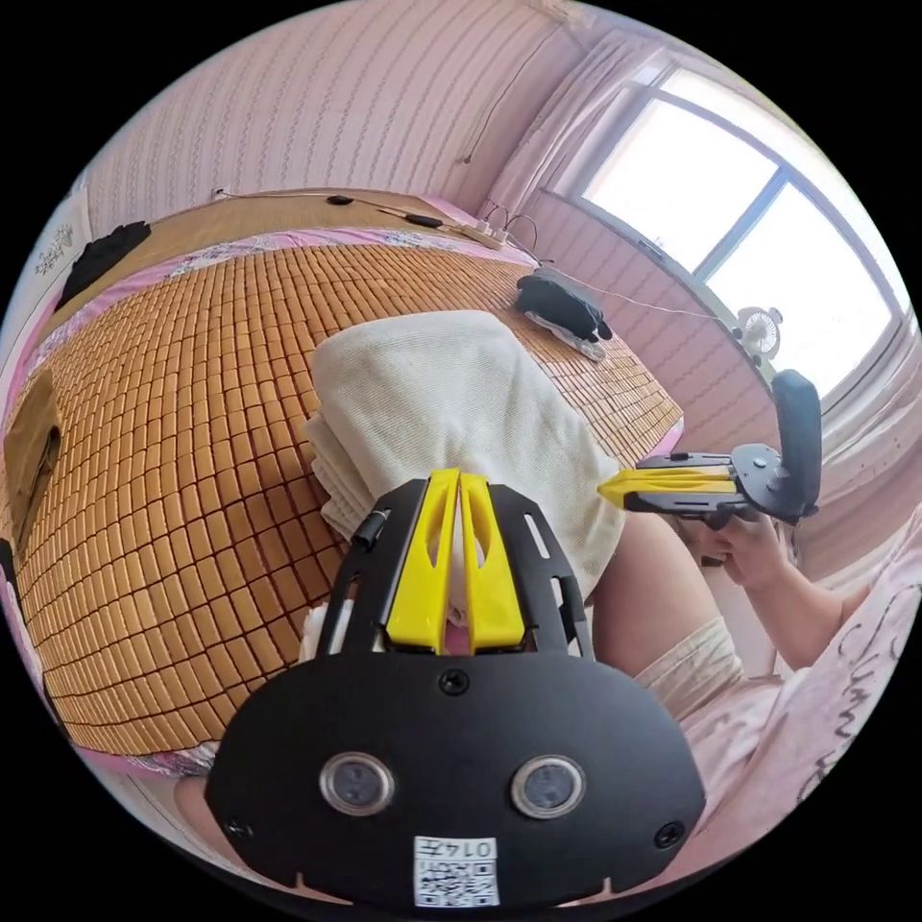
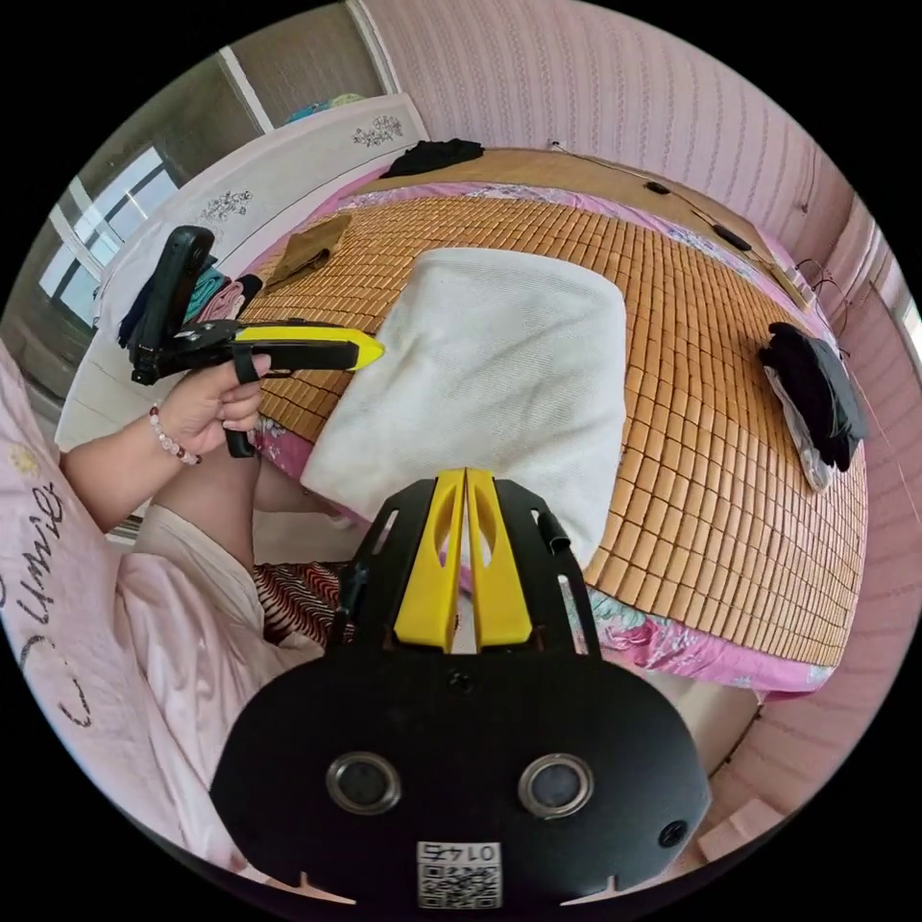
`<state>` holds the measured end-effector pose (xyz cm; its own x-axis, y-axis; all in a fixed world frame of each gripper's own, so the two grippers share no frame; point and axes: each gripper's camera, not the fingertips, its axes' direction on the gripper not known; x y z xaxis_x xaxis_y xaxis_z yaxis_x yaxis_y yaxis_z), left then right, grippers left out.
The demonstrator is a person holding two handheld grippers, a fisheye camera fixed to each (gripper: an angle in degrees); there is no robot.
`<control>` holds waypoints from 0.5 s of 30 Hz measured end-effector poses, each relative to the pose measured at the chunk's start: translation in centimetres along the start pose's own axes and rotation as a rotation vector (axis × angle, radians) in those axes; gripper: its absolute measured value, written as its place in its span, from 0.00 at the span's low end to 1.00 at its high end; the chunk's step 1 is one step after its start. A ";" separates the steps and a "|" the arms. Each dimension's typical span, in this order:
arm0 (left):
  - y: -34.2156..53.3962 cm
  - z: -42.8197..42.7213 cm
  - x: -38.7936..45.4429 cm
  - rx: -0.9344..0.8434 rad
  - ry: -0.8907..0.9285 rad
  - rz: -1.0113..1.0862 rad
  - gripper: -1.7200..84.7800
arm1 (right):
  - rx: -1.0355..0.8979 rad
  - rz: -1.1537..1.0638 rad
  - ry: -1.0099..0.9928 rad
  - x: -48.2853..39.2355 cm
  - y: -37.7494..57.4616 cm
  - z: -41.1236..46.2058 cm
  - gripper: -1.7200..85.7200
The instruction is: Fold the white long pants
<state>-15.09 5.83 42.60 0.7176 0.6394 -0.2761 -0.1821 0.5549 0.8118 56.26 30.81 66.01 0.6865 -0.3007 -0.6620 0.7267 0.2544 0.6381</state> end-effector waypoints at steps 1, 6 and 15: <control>0.1 -0.2 0.2 -0.005 -0.004 0.014 0.01 | -0.034 0.046 0.089 1.1 0.6 0.3 0.02; 2.1 3.2 -3.3 -0.117 -0.086 0.026 0.01 | -0.166 0.140 0.064 4.0 2.7 5.5 0.02; 2.0 -4.4 -9.8 0.043 -0.012 -0.211 0.16 | 0.188 0.168 -0.068 13.6 3.2 -1.5 0.11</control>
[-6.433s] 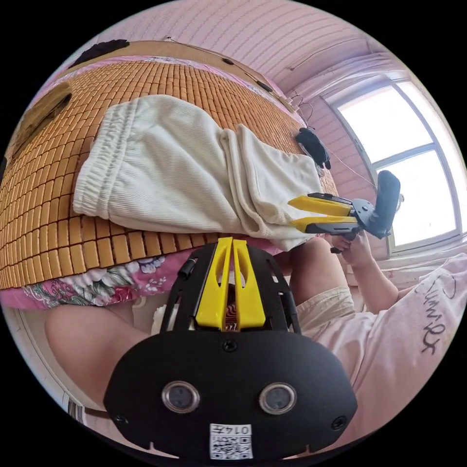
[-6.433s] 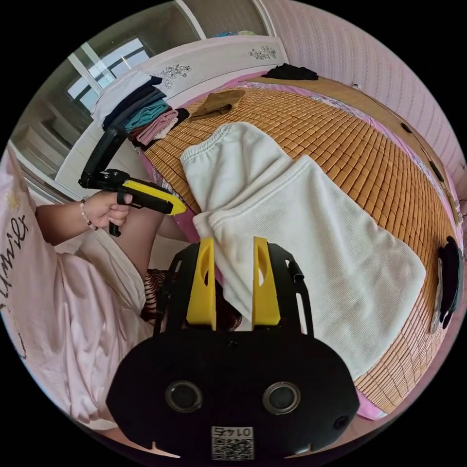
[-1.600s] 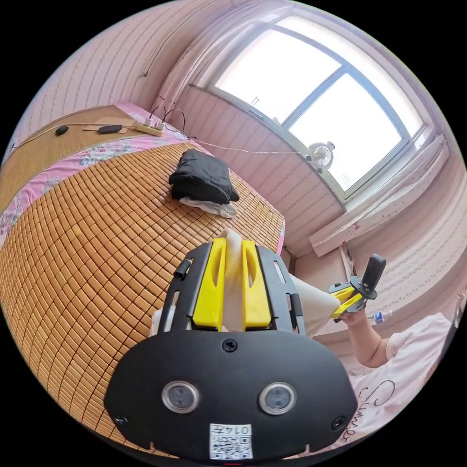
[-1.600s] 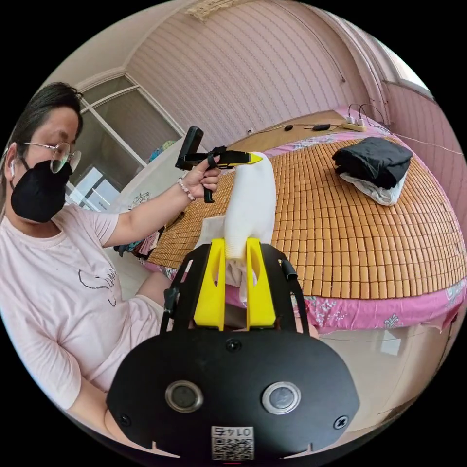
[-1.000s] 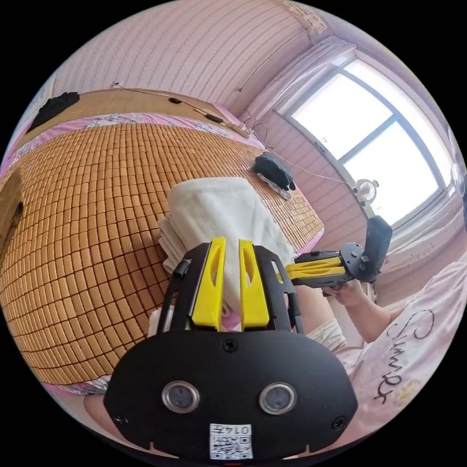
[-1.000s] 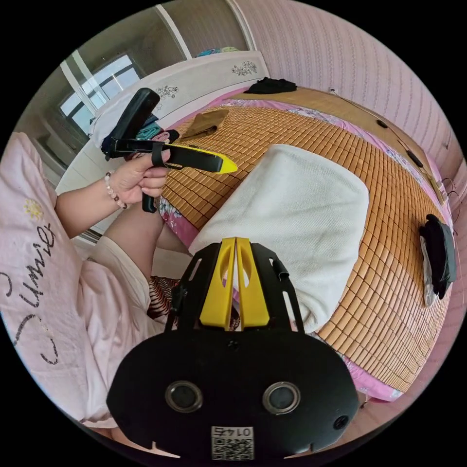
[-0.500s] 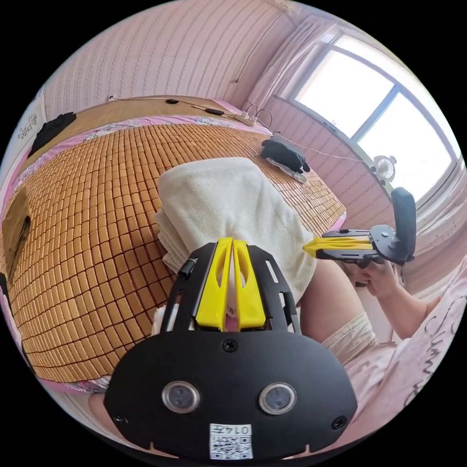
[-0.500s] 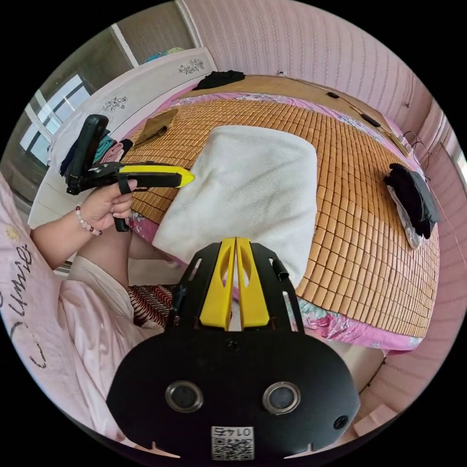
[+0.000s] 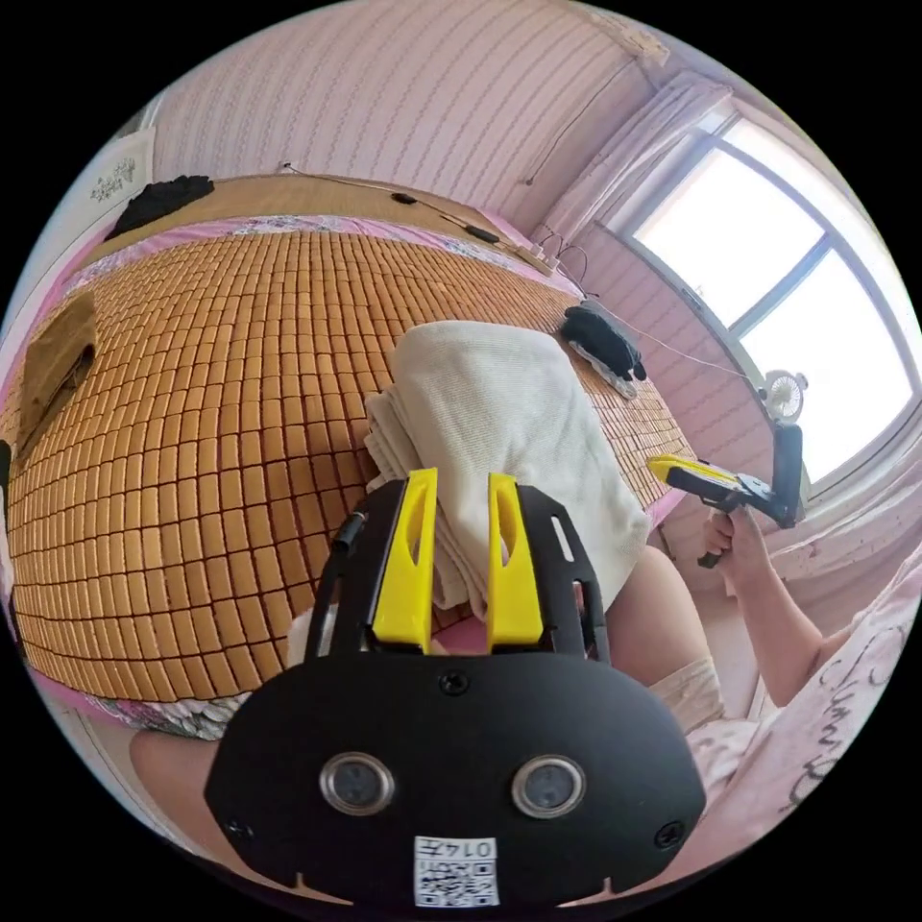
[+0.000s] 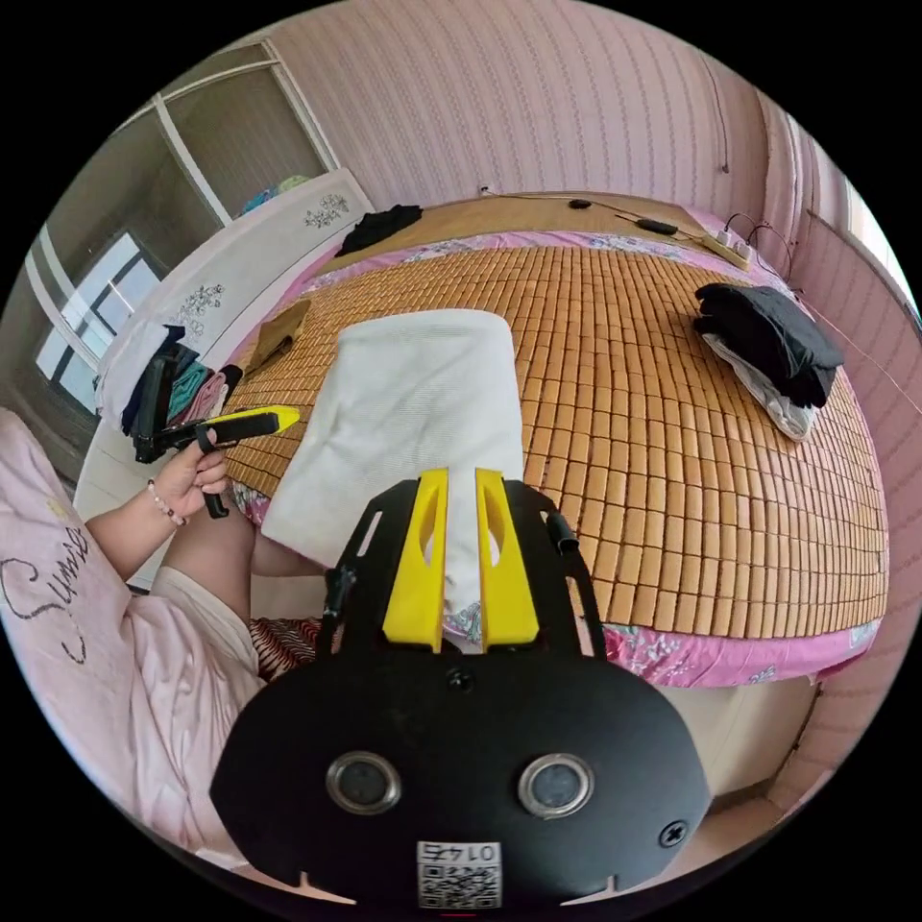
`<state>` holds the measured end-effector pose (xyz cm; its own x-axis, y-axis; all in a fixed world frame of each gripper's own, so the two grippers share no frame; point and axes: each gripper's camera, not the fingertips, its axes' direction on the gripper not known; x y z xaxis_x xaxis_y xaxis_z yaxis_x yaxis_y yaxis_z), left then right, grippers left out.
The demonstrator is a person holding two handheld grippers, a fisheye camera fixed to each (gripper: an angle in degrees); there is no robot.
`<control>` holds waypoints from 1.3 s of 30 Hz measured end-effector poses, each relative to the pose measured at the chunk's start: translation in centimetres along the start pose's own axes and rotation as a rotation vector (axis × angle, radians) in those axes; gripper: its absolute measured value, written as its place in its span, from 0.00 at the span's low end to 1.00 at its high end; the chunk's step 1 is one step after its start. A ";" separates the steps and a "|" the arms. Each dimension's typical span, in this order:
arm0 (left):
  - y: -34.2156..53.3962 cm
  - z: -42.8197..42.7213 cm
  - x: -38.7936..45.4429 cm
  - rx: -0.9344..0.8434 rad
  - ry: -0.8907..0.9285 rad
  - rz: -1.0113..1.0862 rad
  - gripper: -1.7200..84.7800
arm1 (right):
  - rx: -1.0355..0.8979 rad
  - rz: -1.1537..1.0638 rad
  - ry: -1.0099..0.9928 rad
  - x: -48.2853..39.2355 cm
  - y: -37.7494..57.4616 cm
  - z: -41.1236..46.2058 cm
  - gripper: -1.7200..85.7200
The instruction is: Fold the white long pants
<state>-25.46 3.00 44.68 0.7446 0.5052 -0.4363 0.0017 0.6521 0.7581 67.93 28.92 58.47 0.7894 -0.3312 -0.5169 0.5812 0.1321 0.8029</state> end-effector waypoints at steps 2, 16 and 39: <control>-0.4 0.9 -2.5 -0.028 0.030 -0.075 0.23 | -0.017 0.087 -0.115 5.8 -1.1 2.6 0.20; -1.7 5.9 -14.2 -0.182 0.362 -0.213 0.15 | -0.082 0.032 -0.627 11.5 -5.0 8.1 0.12; -21.1 -26.4 -51.9 0.165 -0.352 -0.546 0.15 | -0.376 -0.083 -0.999 -31.2 -54.0 43.4 0.16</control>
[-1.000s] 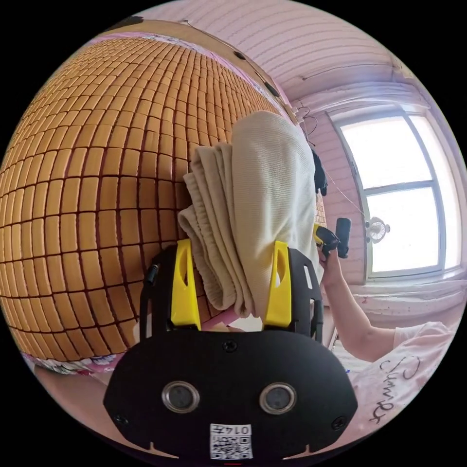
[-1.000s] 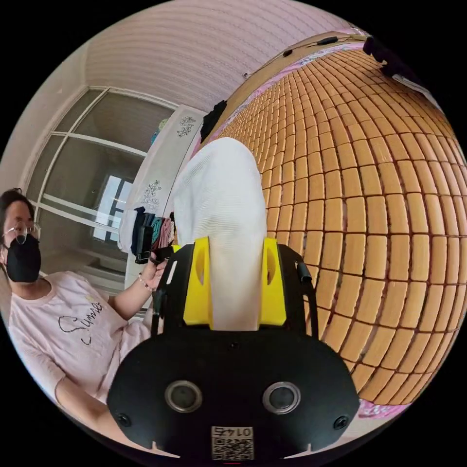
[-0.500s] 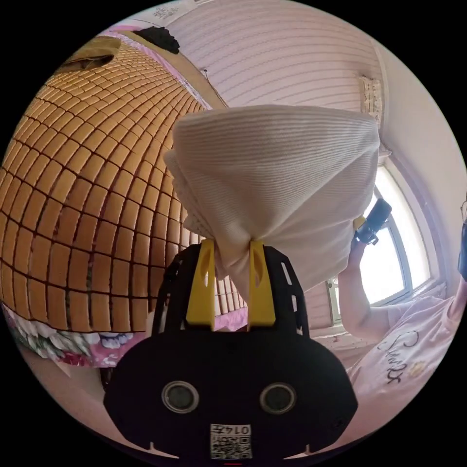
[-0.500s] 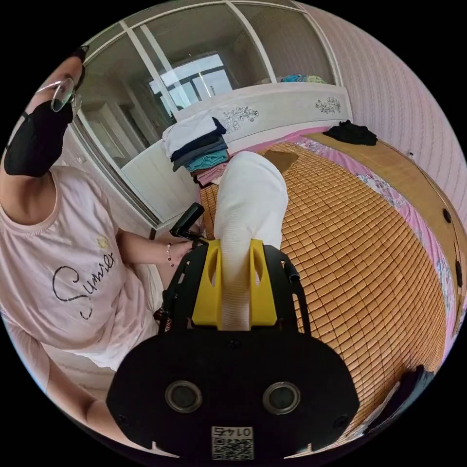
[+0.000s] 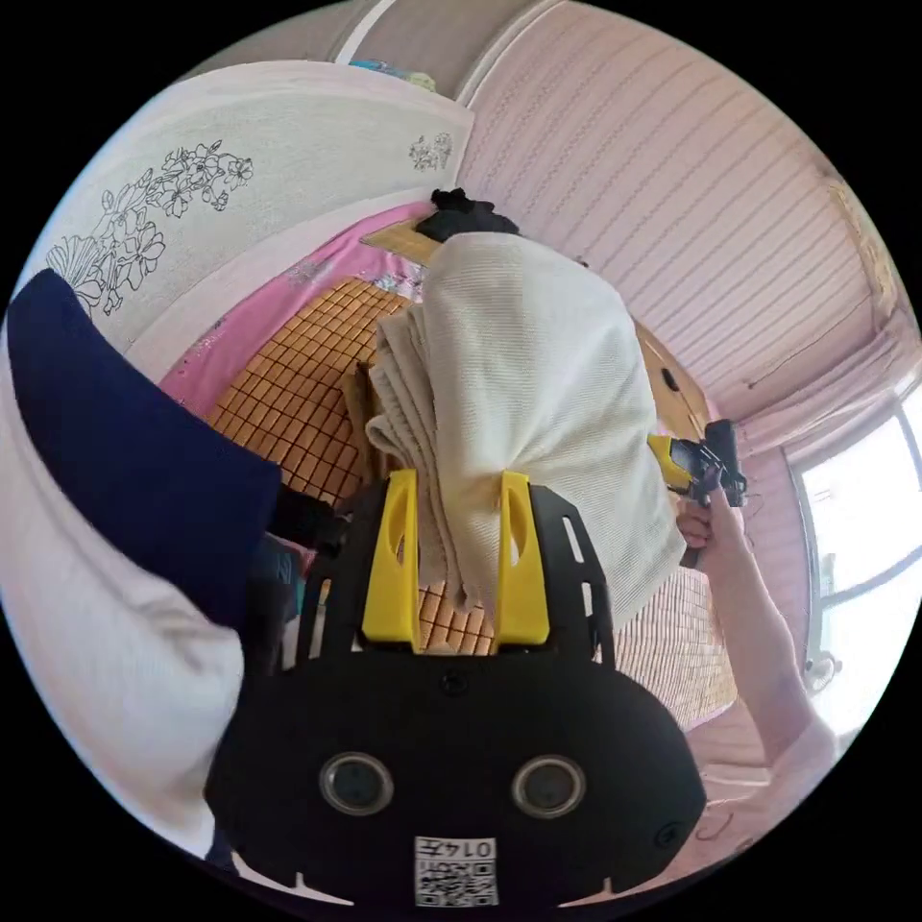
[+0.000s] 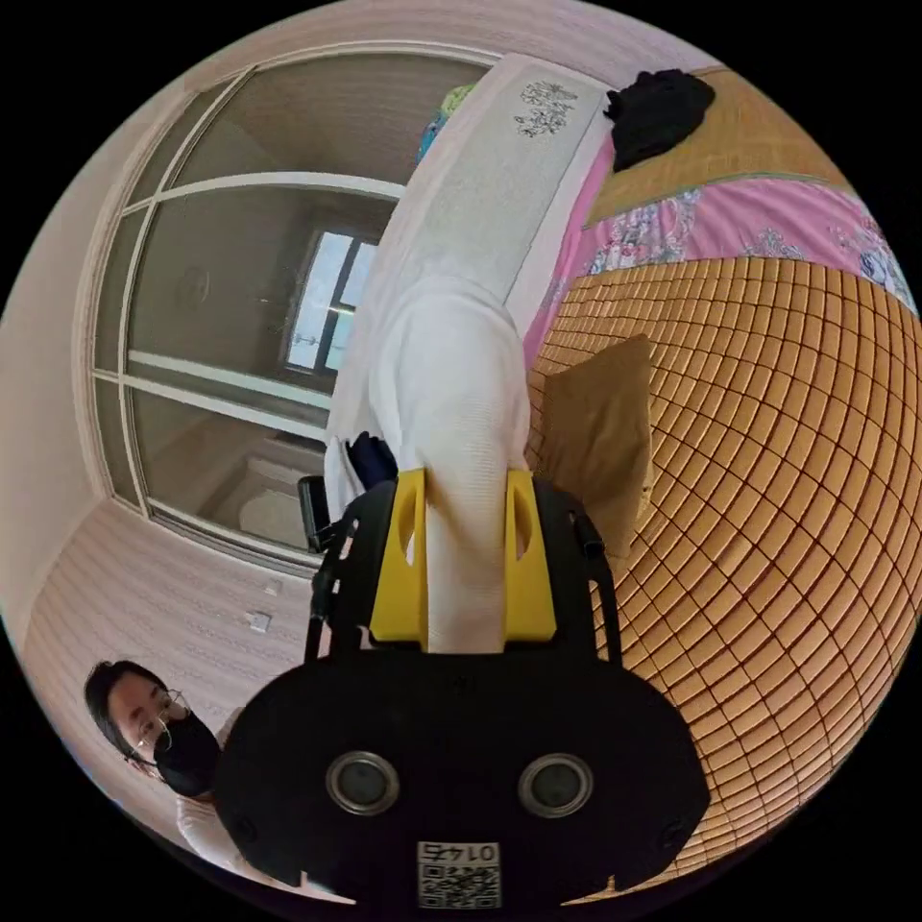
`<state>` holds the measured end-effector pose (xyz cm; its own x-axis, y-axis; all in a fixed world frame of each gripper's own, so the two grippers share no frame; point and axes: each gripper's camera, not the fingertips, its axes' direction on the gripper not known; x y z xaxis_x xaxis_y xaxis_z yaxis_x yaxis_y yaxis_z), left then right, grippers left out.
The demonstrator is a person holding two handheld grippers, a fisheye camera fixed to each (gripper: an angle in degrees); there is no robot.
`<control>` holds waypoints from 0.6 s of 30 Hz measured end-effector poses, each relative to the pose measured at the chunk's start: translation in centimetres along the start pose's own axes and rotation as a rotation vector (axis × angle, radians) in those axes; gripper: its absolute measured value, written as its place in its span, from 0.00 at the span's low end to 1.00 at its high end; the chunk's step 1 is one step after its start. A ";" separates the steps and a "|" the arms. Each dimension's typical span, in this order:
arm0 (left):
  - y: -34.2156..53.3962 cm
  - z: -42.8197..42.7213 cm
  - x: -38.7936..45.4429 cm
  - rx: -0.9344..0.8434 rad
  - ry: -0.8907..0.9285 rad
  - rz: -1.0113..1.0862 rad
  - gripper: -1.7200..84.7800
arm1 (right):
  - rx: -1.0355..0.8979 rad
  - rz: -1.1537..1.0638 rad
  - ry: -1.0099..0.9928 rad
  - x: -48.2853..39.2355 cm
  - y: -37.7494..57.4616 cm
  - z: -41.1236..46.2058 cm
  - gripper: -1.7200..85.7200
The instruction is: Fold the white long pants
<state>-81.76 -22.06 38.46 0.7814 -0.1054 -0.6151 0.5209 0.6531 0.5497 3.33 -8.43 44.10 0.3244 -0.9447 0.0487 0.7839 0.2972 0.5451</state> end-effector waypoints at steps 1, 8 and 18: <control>-0.7 2.6 -0.5 -0.016 -0.060 -0.028 0.14 | -0.042 0.099 0.115 4.5 -1.8 3.9 0.16; 1.7 18.5 3.7 -0.106 -0.463 0.155 0.13 | -0.156 0.060 0.366 11.8 -3.9 13.7 0.15; 15.2 12.0 21.2 0.041 -0.193 0.414 0.11 | -0.106 -0.349 0.675 2.9 16.9 3.5 0.10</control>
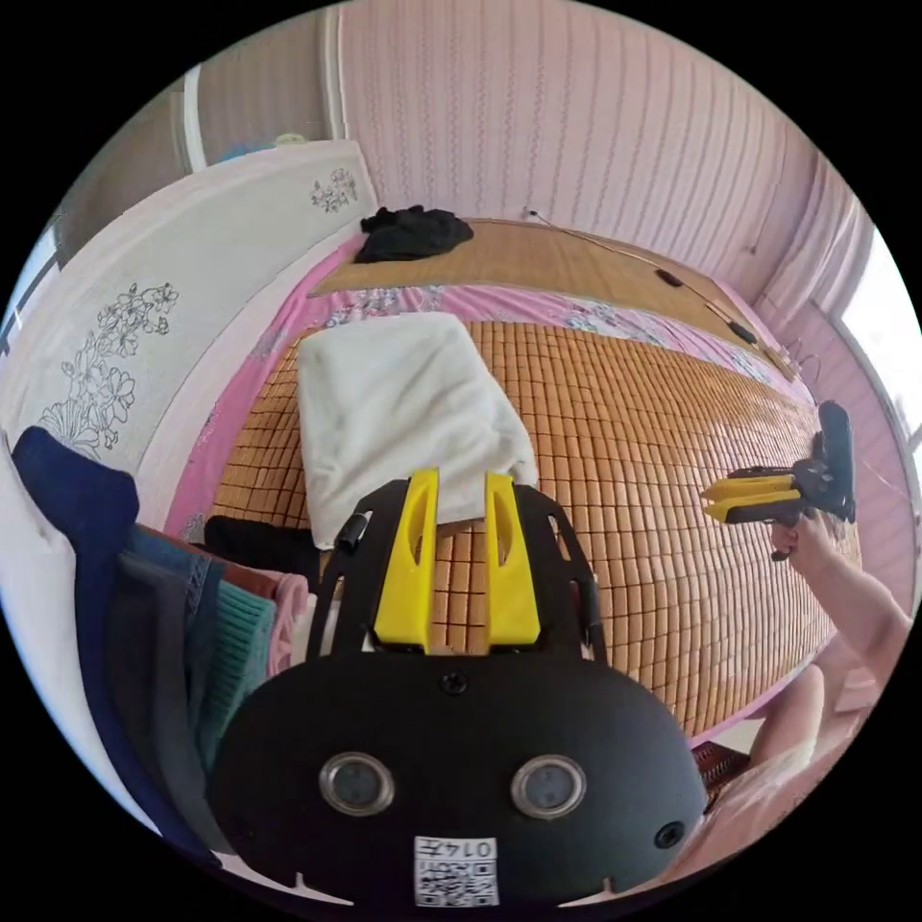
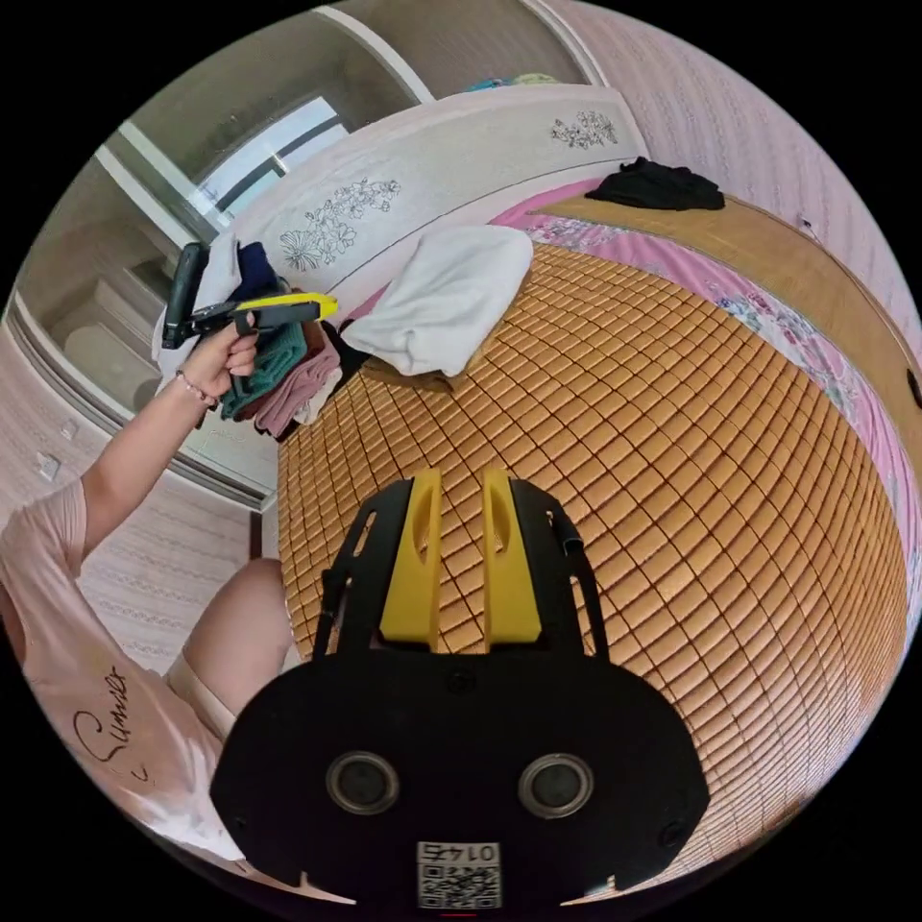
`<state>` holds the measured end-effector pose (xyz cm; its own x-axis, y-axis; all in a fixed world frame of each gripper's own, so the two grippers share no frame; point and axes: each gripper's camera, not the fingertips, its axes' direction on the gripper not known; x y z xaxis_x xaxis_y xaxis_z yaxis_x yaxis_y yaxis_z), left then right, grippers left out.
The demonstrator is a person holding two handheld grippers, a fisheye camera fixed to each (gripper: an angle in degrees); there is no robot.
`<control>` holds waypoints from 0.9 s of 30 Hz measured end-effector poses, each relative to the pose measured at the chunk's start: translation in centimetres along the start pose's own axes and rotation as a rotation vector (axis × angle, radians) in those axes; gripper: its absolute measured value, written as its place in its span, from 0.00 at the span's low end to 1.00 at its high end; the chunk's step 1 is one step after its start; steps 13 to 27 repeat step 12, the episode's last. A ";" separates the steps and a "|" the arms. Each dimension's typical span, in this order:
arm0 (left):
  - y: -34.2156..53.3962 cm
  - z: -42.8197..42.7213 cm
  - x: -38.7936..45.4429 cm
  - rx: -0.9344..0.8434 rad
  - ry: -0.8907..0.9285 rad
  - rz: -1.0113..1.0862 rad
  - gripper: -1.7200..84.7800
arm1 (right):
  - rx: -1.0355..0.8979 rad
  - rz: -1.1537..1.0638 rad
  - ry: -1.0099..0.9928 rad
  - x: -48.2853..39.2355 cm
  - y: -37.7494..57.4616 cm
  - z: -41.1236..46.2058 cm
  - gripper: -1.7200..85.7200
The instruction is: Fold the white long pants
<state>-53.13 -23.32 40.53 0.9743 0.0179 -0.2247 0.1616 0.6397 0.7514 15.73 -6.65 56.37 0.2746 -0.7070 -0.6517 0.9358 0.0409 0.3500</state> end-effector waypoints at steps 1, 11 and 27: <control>0.2 -0.2 2.6 0.002 0.022 0.046 0.11 | -0.029 0.001 0.110 0.1 4.7 -2.0 0.10; 3.0 2.7 50.4 0.093 0.608 0.625 0.11 | -0.151 0.443 0.855 9.3 36.0 -23.3 0.12; 3.5 3.9 55.7 0.083 0.650 0.661 0.11 | -0.141 0.473 0.870 10.1 36.8 -24.5 0.12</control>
